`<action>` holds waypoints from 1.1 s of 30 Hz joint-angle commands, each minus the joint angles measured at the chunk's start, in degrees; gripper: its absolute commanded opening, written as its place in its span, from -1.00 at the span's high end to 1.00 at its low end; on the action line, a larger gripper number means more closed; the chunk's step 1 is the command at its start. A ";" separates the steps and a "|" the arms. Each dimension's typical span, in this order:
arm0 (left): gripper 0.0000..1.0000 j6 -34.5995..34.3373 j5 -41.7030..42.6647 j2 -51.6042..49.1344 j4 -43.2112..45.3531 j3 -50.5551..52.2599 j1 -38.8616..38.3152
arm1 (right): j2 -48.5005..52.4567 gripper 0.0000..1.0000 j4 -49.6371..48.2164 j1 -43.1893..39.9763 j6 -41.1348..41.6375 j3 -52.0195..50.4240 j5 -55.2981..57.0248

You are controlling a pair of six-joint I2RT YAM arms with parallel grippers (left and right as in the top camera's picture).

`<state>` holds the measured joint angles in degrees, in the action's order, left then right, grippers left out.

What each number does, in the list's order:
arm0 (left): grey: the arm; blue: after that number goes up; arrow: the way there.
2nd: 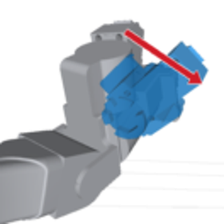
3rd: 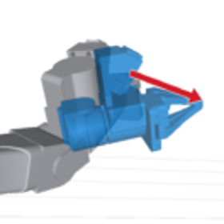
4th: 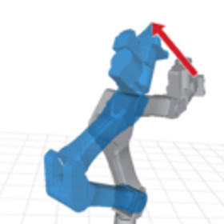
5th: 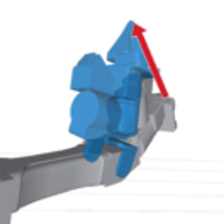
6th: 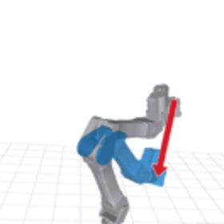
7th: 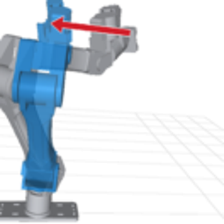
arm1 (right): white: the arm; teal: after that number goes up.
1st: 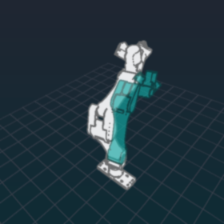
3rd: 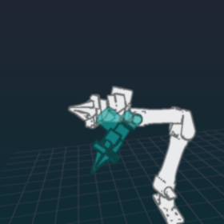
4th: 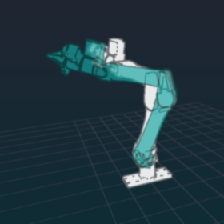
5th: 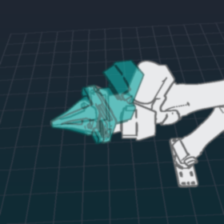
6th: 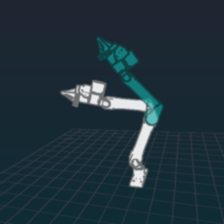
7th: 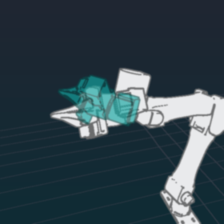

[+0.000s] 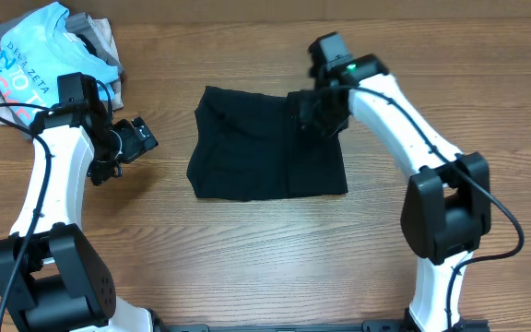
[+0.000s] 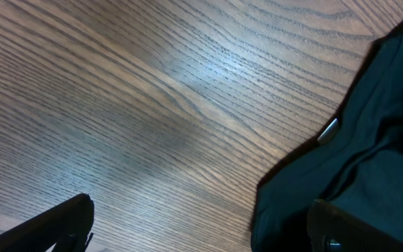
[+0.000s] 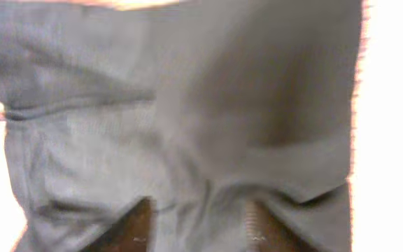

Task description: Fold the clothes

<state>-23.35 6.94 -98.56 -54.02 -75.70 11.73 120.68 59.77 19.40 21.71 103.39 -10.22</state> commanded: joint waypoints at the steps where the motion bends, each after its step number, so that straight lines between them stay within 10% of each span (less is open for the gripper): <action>1: -1.00 1.49 0.59 0.70 0.37 -0.52 0.15 | -1.16 0.52 -2.12 -3.78 -2.34 0.63 -1.16; 13: -1.00 1.51 0.59 0.70 0.50 -0.52 0.15 | 2.08 0.92 -14.08 -5.51 -0.79 -2.95 -6.58; 33: -1.00 1.51 0.59 0.70 0.81 -0.52 0.15 | 15.72 0.92 -24.17 -3.80 -0.50 -2.82 -25.53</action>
<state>-23.35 6.92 -98.56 -53.19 -75.70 11.73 134.98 36.77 13.85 21.02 100.86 -32.84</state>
